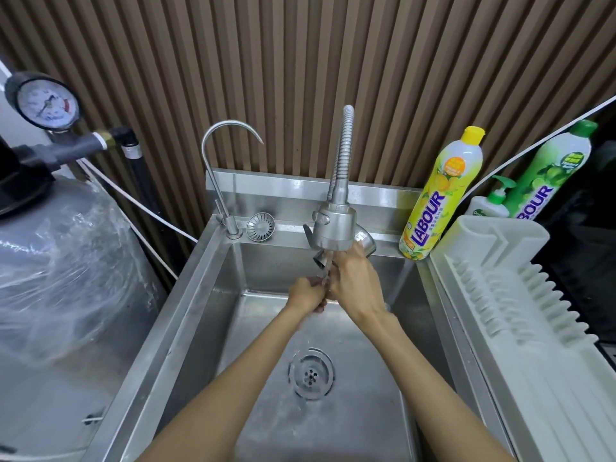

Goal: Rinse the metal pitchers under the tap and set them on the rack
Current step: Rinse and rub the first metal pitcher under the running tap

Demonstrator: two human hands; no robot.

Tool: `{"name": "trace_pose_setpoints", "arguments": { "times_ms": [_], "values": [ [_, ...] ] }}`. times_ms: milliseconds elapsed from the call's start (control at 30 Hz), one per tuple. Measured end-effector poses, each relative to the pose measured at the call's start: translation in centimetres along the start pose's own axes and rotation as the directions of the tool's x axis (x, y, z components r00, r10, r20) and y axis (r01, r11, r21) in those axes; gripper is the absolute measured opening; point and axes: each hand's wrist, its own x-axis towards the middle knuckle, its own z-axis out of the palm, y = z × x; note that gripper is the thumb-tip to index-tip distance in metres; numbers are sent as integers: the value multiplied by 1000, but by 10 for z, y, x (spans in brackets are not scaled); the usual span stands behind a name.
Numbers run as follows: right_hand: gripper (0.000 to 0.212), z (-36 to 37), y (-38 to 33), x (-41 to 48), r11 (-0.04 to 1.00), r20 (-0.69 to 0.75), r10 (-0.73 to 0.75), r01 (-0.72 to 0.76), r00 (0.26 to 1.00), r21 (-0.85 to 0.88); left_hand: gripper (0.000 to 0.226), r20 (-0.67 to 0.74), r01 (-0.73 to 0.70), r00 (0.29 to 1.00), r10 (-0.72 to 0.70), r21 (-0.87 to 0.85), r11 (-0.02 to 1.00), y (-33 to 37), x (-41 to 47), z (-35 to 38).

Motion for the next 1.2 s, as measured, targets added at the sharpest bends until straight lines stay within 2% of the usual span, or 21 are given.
{"name": "trace_pose_setpoints", "arguments": {
  "times_ms": [100,167,233,300,333,367,433,500,600,700,767,867,933,1033,1133,1200],
  "values": [
    [15,2,15,0,997,-32,62,-61,998,52,39,88,34,996,-30,-36,999,7,-8,6],
    [11,2,26,0,982,-66,138,-128,988,140,43,62,20,998,-21,18,1000,12,-9,6],
    [11,0,38,-4,925,-81,279,-244,957,291,41,-13,-16,1000,18,120,993,16,-9,2],
    [17,-2,45,-13,820,-32,421,-365,906,440,18,-72,-44,996,58,178,983,17,-11,-5],
    [20,-3,46,-19,767,0,460,-397,888,504,5,-56,-43,997,53,162,986,17,-14,-9],
    [23,-2,44,-26,721,24,471,-400,882,565,12,-33,-44,998,48,113,993,15,-16,-12],
    [32,-3,38,-37,657,54,452,-373,891,655,41,-28,-46,999,44,-95,994,9,-18,-16],
    [33,-3,32,-43,592,67,426,-334,902,733,65,-48,-96,995,86,-298,950,7,-25,-17],
    [23,-3,29,-43,506,61,409,-282,910,815,81,2,-157,984,178,-464,872,4,-32,-16],
    [17,-6,26,-39,411,68,434,-265,898,872,83,0,-227,962,274,-555,800,1,-42,-16],
    [18,-9,24,-36,324,105,455,-275,884,905,85,5,-307,934,358,-502,808,-3,-46,-17],
    [19,-12,22,-36,93,237,470,-314,850,945,92,-57,-448,892,448,-229,864,-2,-50,-19],
    [17,-13,23,-39,10,319,459,-364,829,932,89,-107,-516,855,508,-60,855,3,-52,-21],
    [15,-18,24,-41,46,377,485,-454,789,890,88,-166,-573,798,579,87,815,8,-59,-21],
    [17,-28,23,-36,222,344,558,-535,755,815,85,-242,-518,796,555,202,831,2,-61,-17],
    [21,-34,24,-30,363,278,599,-565,750,741,72,-254,-482,824,507,157,862,-2,-57,-15]
  ]
}}
